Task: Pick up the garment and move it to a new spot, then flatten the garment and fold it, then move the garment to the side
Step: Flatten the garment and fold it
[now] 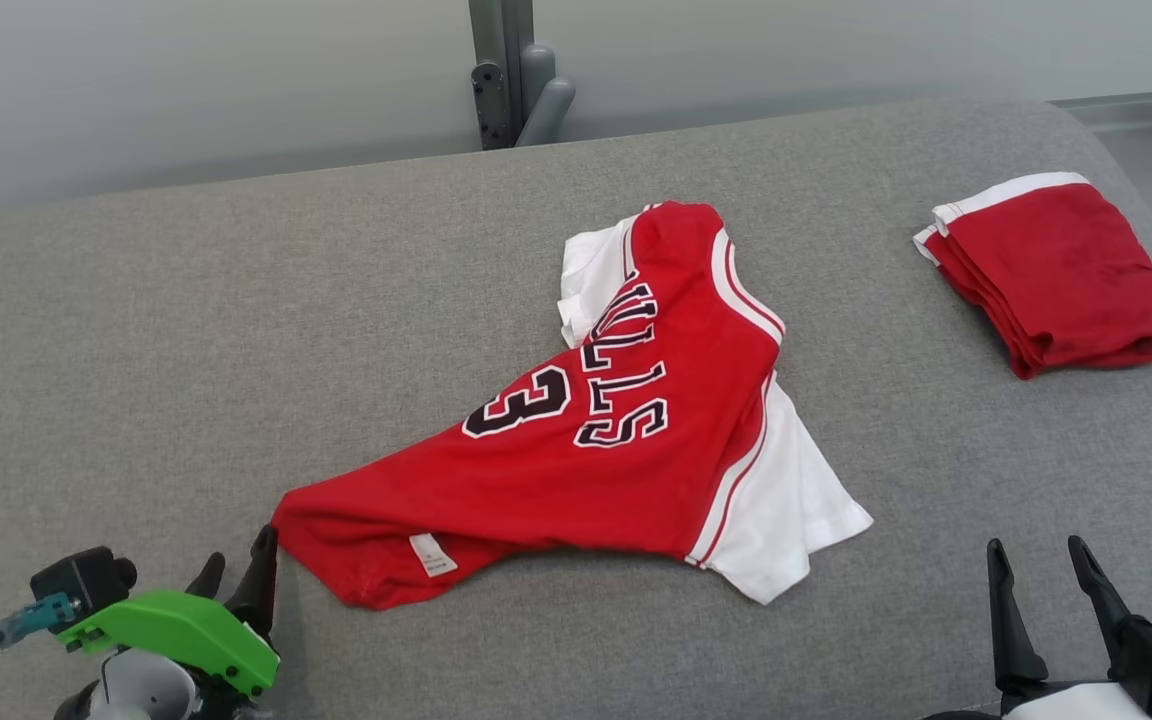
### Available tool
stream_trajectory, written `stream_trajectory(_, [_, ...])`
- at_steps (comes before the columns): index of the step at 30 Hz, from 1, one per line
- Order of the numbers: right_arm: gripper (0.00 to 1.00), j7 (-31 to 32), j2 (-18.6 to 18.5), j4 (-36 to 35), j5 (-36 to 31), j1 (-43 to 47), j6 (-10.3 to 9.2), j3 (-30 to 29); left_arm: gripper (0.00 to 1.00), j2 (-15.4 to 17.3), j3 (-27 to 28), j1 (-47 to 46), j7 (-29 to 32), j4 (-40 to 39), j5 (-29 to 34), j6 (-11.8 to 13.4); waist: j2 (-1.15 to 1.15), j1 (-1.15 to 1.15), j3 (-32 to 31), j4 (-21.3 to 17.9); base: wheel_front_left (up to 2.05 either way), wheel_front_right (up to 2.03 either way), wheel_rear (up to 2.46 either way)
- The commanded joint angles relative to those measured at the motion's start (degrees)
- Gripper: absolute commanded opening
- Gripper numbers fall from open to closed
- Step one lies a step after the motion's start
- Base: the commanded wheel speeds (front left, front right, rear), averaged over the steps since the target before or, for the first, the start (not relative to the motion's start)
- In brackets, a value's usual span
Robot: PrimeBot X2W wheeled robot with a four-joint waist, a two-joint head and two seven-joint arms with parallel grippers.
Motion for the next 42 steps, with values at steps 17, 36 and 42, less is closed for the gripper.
stream_trajectory(17, [1.00,-0.16,-0.21,-2.46,0.51,2.13,-0.09,-2.55,1.00,-1.96,-4.03,16.08,-19.84,-14.58,20.39,5.72,-0.01,0.00,-1.04,4.11,0.00,0.00,0.00])
stream_trajectory(36, [1.00,-0.16,-0.20,-1.51,0.58,3.46,-0.09,-7.71,1.00,-11.95,13.00,30.10,-19.88,-27.51,42.12,-1.27,-0.01,0.00,-5.49,5.66,0.00,0.00,0.00])
stream_trajectory(42, [1.00,-0.17,-0.21,-1.61,-0.50,2.88,-0.09,-7.07,1.00,-12.22,14.62,30.56,-19.88,-27.71,44.52,-3.38,-0.01,0.00,-5.77,5.60,0.00,0.00,0.00])
